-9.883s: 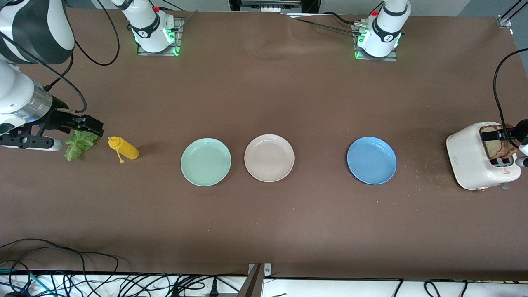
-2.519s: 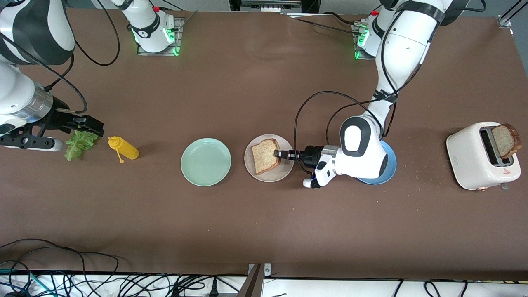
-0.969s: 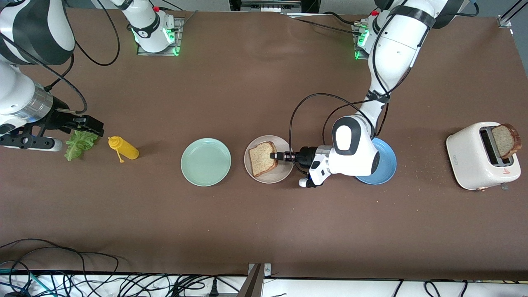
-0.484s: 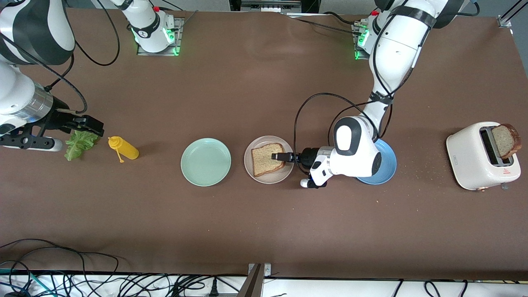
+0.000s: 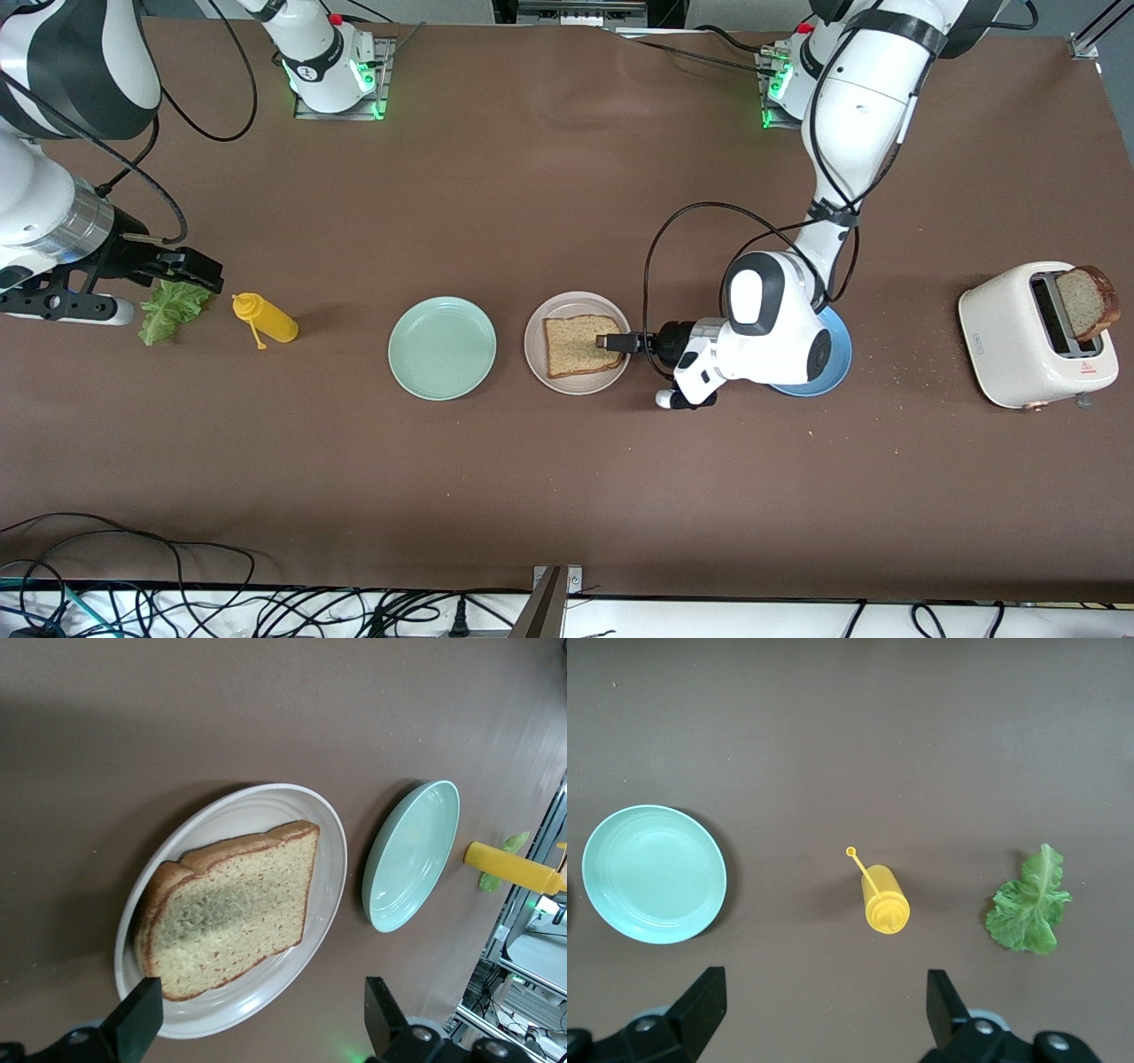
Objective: Make sandwich on beige plate with both arms
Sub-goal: 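Withdraw the left gripper while the right gripper reaches the lettuce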
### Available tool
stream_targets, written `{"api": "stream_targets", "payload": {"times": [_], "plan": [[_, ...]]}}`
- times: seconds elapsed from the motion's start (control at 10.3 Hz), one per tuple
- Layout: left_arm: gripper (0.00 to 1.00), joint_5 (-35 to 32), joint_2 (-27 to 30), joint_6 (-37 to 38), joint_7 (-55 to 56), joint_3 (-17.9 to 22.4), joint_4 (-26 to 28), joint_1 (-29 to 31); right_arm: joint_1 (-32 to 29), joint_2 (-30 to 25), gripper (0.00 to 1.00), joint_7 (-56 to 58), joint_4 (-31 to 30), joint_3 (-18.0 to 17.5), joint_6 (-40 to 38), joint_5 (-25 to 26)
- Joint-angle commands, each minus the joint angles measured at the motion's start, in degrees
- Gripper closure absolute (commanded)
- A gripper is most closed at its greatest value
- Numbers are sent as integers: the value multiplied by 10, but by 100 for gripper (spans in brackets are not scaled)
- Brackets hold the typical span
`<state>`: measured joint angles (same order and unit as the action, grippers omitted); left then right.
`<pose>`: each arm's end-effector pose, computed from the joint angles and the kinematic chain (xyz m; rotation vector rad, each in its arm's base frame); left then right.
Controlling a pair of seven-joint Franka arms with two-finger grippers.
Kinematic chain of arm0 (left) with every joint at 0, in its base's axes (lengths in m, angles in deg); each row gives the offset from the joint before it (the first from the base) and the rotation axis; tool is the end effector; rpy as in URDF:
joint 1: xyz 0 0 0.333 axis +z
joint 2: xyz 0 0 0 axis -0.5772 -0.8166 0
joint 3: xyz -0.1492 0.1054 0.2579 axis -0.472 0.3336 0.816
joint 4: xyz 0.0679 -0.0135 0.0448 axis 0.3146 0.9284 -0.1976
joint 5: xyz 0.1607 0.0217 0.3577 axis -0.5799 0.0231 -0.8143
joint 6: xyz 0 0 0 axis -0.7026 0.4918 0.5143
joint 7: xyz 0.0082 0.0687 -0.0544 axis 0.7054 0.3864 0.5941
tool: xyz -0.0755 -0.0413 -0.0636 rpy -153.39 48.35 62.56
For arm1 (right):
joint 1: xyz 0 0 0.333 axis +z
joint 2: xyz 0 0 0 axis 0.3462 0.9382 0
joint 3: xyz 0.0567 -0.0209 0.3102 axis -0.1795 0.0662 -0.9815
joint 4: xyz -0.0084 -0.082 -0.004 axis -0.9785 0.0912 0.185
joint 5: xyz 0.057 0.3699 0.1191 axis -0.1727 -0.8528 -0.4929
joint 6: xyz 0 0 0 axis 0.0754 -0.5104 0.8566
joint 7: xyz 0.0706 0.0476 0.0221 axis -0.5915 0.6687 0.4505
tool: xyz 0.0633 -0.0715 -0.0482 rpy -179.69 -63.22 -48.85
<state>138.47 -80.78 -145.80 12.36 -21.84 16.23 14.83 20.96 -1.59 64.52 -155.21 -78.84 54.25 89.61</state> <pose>0.6453 -0.3076 0.2146 2.3171 0.1147 -0.3682 0.6101 0.0398 0.5238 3.1156 -0.1293 -0.0315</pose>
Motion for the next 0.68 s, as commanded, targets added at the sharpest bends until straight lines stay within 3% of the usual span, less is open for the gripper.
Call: {"api": "stream_targets", "payload": {"times": [0.0, 0.1, 0.29, 0.58], "plan": [[0, -39, 25, 21, 15, -1, 6, 20, -8, 1, 0, -5, 7, -4, -8, -9], [0, -51, 29, 38, 16, 0, 6, 35, -18, 1, 0, -4, 7, -4, -8, -9], [0, -139, 50, 79, 17, -1, 5, 68, -37, 6, 0, 5, 8, -4, -8, -9], [0, -195, 54, 96, 24, 0, 5, 109, -61, 30, 0, 0, 7, -4, -6, -1]]}}
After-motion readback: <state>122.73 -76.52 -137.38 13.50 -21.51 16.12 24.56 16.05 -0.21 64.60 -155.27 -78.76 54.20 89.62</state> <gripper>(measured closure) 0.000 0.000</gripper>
